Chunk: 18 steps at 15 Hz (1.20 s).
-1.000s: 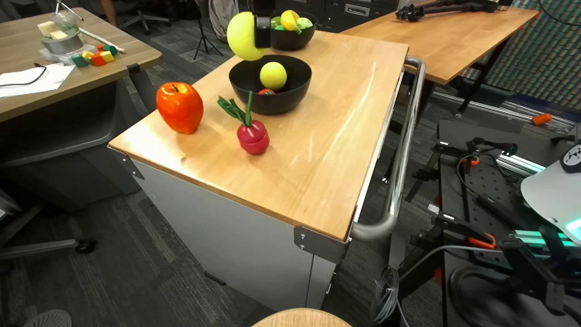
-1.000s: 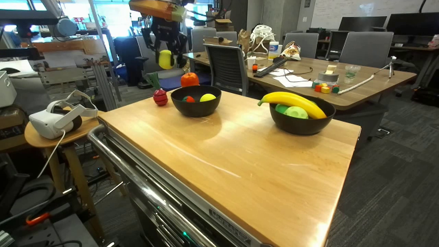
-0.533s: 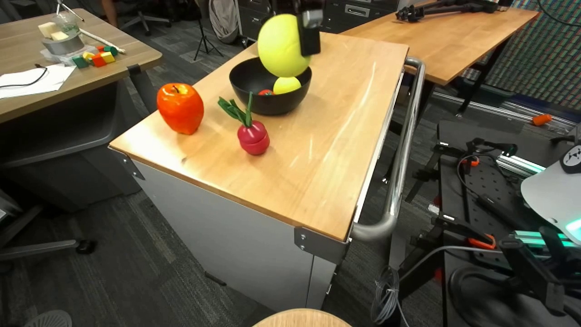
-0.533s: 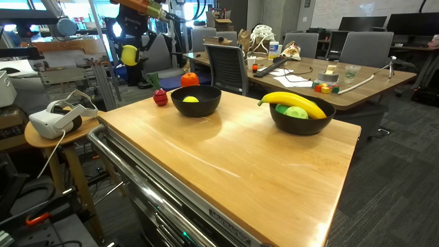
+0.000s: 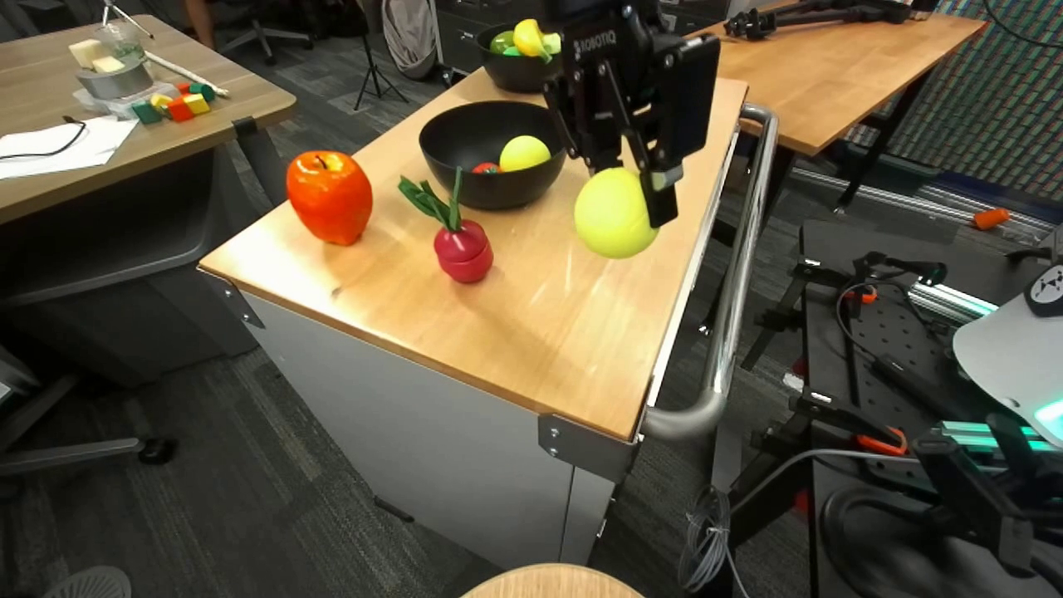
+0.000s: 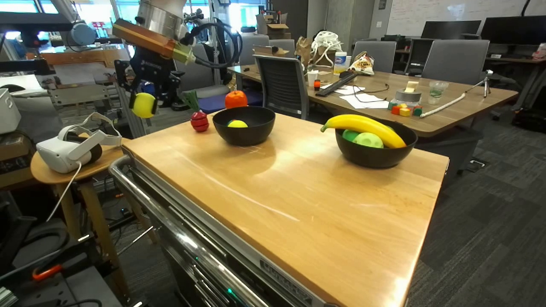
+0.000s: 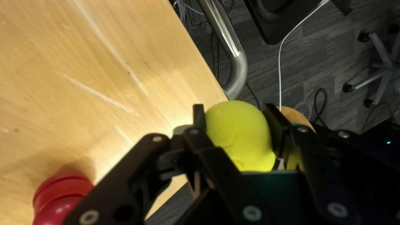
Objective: Remove the fruits from the bowls
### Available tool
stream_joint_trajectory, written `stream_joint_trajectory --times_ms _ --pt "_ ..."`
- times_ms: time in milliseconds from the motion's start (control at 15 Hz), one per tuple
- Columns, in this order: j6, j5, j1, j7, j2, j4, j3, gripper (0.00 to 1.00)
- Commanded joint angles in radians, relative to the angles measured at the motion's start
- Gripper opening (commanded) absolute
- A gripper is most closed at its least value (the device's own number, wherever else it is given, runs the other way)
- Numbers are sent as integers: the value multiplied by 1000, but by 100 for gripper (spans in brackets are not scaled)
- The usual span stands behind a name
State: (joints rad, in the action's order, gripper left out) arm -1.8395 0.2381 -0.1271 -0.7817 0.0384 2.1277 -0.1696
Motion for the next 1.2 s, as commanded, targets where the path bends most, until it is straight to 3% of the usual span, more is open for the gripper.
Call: stream_joint_trajectory --times_ms 0,333,600,733,867,1067,1133 --pt "-108 -41 -13 -22 -16 80 -1 23" --pt "-302 -146 -13 -3 15 150 1 23" --pt "-387 -195 -12 8 42 175 -2 23" --pt "-411 -207 -10 12 52 178 -3 72" --pt "-412 -207 -9 13 47 175 -3 76" --pt "-399 -179 -6 -7 21 161 -5 99" --pt "-380 -174 -5 -12 10 152 -6 100"
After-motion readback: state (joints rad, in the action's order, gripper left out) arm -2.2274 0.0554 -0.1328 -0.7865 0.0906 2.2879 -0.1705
